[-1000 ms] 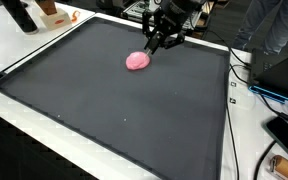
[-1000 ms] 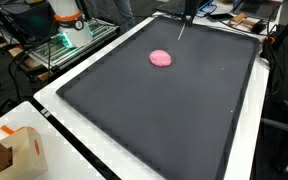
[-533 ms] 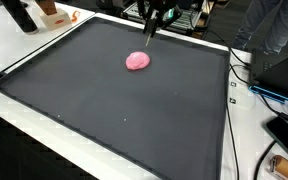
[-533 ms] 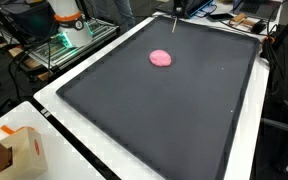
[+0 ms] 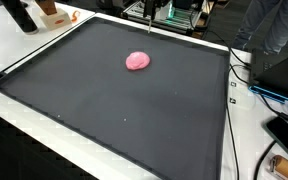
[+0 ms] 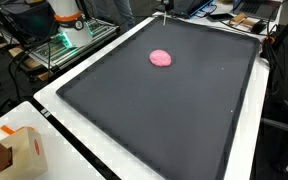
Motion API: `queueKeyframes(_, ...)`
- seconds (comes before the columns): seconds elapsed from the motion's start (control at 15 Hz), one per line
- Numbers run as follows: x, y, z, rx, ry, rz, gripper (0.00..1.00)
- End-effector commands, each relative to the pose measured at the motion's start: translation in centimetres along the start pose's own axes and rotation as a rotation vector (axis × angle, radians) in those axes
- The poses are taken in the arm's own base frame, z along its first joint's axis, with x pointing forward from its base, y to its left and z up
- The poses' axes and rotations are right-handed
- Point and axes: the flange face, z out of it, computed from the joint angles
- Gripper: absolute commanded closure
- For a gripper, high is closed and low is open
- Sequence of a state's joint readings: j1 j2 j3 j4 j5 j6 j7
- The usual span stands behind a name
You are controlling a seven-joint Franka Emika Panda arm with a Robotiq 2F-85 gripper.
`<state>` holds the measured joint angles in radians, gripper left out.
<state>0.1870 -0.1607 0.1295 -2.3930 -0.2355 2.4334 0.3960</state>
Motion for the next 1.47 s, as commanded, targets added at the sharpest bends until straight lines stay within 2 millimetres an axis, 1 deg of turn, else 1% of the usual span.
queueKeyframes(0.0,-2.5,1.6,-1.4,0.047,0.016,0.009,0.94)
queueKeyframes(0.27,-3.5,2.6,-2.4,0.060,0.020,0.020,0.94)
queueKeyframes(0.33,-2.1,1.8,-1.9,0.048,0.008,0.015,0.75)
queueKeyframes(0.53,-2.6,2.3,-2.3,0.046,0.015,0.021,0.75)
queueKeyframes(0.87,-2.7,2.3,-2.3,0.045,0.015,0.022,0.75)
queueKeyframes(0.93,-2.4,2.8,-1.7,0.054,0.002,0.042,0.94)
queueKeyframes(1.2,-1.5,4.6,0.3,0.118,0.070,0.050,0.94)
queueKeyframes(1.4,-1.5,5.7,2.8,0.149,0.082,0.043,0.94)
